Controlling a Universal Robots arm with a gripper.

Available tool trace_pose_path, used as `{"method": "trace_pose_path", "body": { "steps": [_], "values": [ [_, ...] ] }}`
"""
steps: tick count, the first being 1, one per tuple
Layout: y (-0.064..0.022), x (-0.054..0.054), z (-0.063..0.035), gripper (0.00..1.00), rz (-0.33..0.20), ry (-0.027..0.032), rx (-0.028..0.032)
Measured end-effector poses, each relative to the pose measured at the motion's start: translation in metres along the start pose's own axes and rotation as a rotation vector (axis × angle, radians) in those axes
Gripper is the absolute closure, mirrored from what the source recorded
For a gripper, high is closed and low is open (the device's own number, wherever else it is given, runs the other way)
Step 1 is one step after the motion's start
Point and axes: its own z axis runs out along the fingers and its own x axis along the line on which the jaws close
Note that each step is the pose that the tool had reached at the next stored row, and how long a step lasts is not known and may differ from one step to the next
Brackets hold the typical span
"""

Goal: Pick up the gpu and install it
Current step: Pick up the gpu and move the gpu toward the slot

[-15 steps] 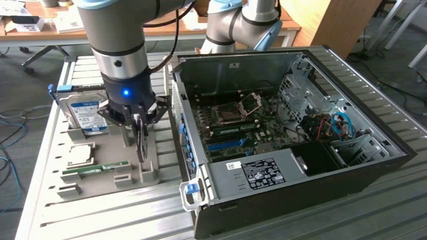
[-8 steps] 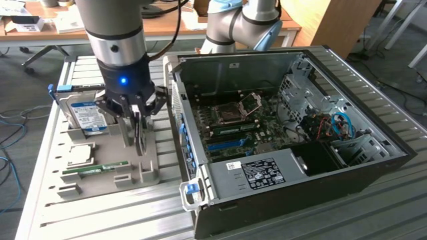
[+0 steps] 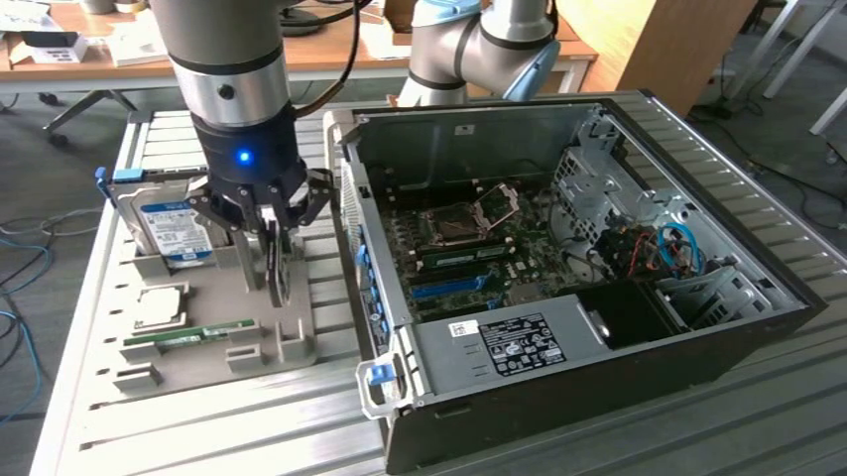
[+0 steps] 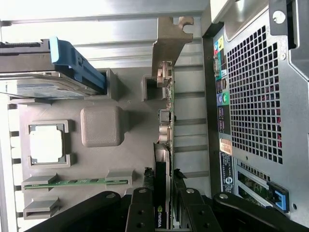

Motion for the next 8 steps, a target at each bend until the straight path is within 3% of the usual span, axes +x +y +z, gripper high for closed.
{"method": "trace_pose_path", "body": {
  "steps": [8],
  "values": [
    [0.0000, 0.0000, 0.0000, 0.74, -0.015, 0.0009, -0.0004]
  ]
}}
